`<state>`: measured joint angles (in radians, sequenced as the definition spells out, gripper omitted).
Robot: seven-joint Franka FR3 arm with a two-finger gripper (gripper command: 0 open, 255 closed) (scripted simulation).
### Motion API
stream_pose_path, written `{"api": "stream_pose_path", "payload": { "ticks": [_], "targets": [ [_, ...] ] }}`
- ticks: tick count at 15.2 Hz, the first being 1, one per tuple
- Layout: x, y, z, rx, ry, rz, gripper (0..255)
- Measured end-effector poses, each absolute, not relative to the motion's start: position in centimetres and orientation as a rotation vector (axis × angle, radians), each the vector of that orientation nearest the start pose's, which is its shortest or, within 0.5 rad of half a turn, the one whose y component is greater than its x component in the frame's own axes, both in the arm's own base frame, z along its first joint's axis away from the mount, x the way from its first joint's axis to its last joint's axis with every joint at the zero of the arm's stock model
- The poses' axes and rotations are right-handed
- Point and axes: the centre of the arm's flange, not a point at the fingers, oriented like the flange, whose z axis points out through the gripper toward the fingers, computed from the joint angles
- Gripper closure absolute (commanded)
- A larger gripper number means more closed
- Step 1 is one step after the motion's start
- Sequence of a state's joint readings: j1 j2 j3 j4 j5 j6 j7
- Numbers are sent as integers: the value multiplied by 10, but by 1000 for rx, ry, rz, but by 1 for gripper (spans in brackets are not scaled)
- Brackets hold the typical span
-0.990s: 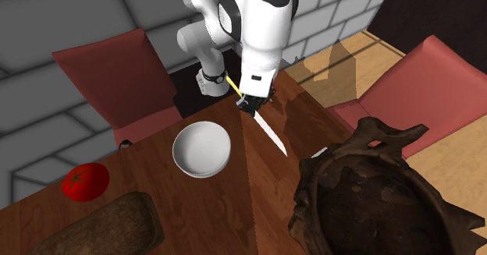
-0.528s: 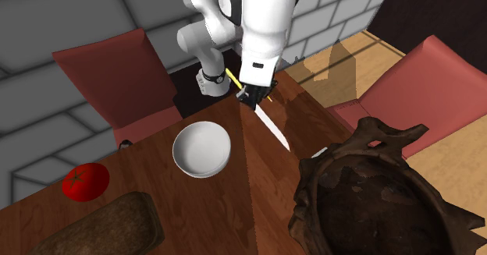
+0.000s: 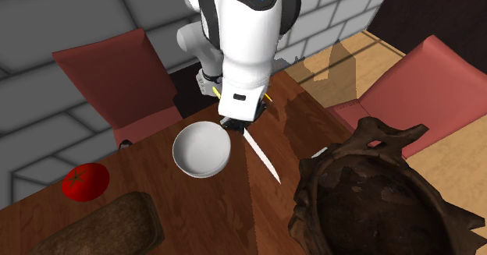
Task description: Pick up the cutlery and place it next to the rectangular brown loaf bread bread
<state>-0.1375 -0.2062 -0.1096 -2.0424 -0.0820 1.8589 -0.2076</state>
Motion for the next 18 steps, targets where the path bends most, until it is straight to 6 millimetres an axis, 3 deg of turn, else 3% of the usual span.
{"api": "stream_pose_path", "payload": {
  "ticks": [18],
  "targets": [
    [618, -332, 531, -3202, 25, -15, 255]
  ]
}}
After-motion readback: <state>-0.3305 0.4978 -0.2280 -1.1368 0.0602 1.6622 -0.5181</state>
